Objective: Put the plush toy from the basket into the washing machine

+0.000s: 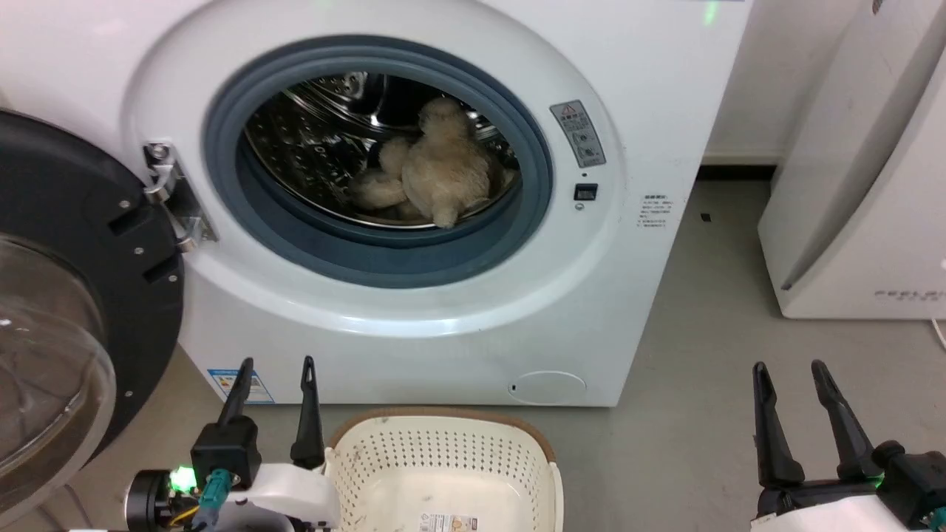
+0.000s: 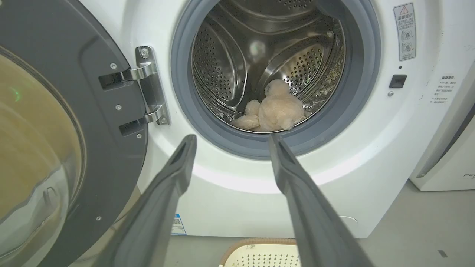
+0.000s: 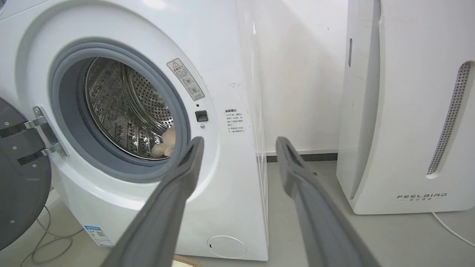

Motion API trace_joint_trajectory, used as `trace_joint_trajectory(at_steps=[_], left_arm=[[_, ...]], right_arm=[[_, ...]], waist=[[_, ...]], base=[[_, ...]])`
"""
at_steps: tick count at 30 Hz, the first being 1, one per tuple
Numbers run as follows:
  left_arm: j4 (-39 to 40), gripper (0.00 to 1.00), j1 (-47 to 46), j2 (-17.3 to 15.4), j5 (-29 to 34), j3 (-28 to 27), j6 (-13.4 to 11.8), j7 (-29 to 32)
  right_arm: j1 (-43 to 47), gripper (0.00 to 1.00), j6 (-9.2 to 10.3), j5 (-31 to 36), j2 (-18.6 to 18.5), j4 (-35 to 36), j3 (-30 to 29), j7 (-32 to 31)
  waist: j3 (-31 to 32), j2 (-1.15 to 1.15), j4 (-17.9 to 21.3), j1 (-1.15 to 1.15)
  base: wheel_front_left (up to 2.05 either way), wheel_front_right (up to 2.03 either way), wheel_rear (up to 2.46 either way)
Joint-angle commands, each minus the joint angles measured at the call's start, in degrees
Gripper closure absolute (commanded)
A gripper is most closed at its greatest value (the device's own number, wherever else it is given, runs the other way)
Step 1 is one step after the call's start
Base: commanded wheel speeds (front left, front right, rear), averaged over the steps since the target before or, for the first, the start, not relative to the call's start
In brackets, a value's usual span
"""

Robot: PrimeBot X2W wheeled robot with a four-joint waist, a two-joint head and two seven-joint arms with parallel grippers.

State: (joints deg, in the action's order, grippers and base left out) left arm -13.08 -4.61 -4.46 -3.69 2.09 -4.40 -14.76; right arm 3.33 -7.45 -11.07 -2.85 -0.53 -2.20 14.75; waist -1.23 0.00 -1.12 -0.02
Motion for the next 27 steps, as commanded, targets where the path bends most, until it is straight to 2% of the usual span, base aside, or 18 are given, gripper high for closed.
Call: trace_joint_trajectory(at_steps=[1,10,11,27], left_arm=[[0.2,0.00,0.5,0.0,0.0,0.0,0.1,-0.2],[0.0,0.00,2.9,0.8,-0.1,0.1,1.5,-0.2],[-0.1,1.00,2.3,0.6,0.0,0.2,1.5,0.0],[1.3,1.00,2.5,0.7,0.4,0.0,1.8,1.7]], right_arm=[[0.6,0.00,-0.03,0.1,0.0,-0.1,-0.1,0.3],[2.1,0.00,-0.03,-0.9,0.0,-0.5,-0.7,0.3],[1.3,1.00,0.00,-0.7,0.0,-0.4,-0.7,0.0],[0.7,1.00,0.00,0.6,0.0,-0.3,-0.4,-1.6]], waist=[[0.8,0.00,-0.7,0.02],[1.9,0.00,-0.8,0.02],[1.9,0.00,-0.8,0.02],[1.8,0.00,-0.6,0.02]], base=[[0.00,0.00,0.00],[0.00,0.00,0.00],[0.00,0.00,0.00],[0.00,0.00,0.00]])
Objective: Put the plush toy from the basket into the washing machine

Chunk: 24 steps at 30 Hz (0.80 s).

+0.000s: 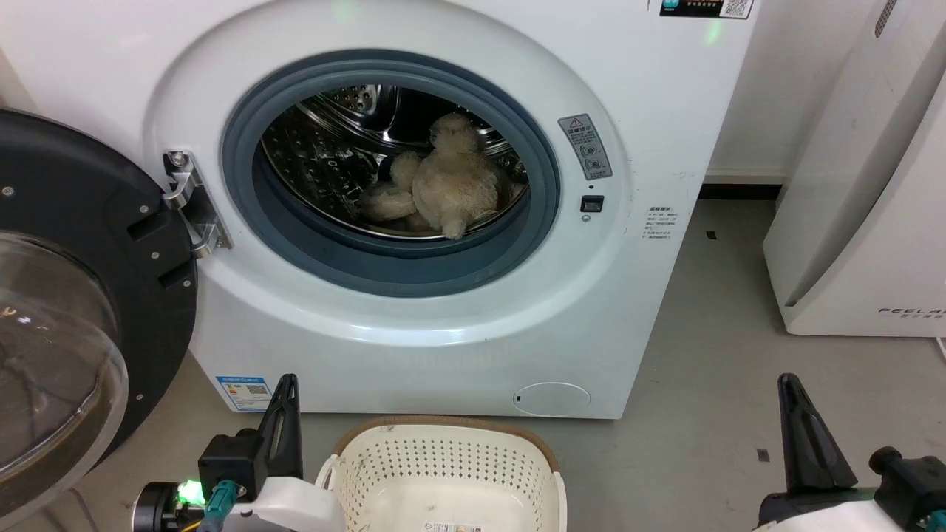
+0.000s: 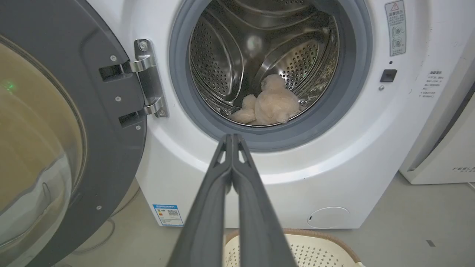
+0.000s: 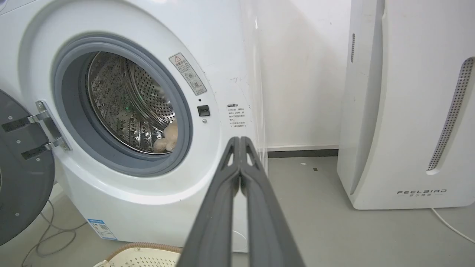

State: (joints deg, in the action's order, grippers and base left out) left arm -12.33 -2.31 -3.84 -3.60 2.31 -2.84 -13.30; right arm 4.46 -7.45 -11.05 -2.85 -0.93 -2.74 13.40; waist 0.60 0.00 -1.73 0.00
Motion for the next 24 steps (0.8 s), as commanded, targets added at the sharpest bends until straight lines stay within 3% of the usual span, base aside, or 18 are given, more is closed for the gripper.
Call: trace_joint_trajectory(at_steps=[1,24], left_arm=[[0.7,1.00,0.3,0.1,0.3,-0.2,0.3,0.4],[3.1,1.00,0.7,0.3,1.0,-0.6,0.8,3.0]], right_arm=[[-0.4,1.00,0.00,0.7,0.0,0.1,0.2,-0.4],[-1.3,1.00,-0.01,2.8,0.0,0.3,0.7,-3.1]], waist=[[0.0,0.00,0.0,0.00],[-0.1,0.00,0.4,0.00]], base=[[0.00,0.00,0.00],[0.00,0.00,0.00]])
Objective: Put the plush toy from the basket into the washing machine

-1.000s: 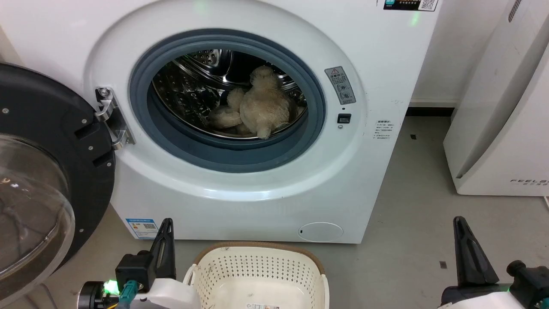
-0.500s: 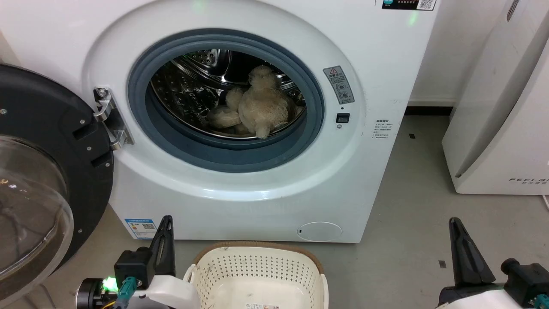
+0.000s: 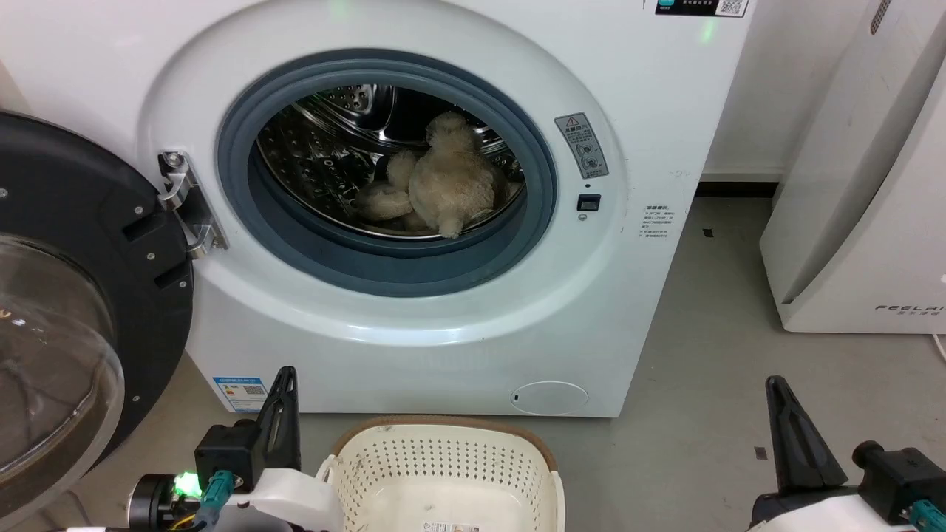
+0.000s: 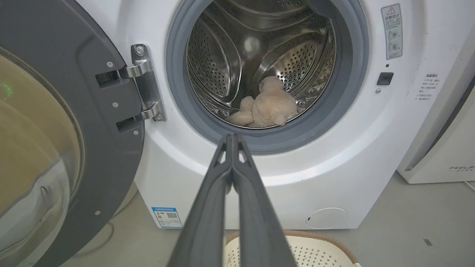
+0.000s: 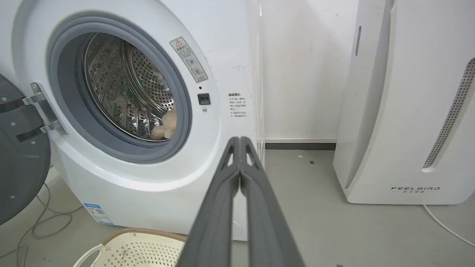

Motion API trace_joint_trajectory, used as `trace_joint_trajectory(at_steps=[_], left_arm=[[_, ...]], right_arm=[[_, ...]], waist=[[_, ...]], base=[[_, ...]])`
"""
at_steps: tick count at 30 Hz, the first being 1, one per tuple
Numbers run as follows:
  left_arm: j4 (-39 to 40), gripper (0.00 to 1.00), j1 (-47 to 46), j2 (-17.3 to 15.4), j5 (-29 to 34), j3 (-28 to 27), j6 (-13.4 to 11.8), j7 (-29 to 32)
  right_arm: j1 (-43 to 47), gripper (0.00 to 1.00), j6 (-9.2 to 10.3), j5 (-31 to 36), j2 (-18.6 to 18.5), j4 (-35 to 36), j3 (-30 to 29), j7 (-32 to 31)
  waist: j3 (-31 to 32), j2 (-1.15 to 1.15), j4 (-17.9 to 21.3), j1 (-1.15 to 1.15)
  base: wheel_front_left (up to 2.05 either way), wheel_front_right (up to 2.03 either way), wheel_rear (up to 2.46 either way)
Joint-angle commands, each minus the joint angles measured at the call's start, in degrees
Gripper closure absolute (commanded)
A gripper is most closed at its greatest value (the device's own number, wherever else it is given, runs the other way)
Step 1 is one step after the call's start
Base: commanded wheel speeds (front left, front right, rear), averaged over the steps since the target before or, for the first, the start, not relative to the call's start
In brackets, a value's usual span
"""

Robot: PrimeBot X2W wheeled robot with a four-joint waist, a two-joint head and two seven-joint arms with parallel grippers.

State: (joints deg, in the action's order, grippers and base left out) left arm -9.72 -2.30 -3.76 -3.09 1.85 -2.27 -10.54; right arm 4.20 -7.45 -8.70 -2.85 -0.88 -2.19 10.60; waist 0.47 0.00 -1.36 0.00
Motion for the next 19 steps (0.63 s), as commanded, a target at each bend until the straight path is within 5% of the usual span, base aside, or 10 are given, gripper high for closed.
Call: trace_joint_trajectory(at_steps=[1,19], left_arm=[[0.6,1.00,0.7,0.2,0.5,-0.2,0.3,0.4],[2.5,1.00,1.0,0.4,1.1,-0.5,0.7,2.5]], right_arm=[[-1.0,1.00,-0.01,0.6,0.0,0.2,0.2,-0.4],[-1.7,1.00,-0.02,2.2,0.0,0.4,0.6,-2.5]], waist=[[0.0,0.00,0.0,0.00],[-0.1,0.00,0.3,0.00]], base=[[0.00,0.00,0.00],[0.00,0.00,0.00]])
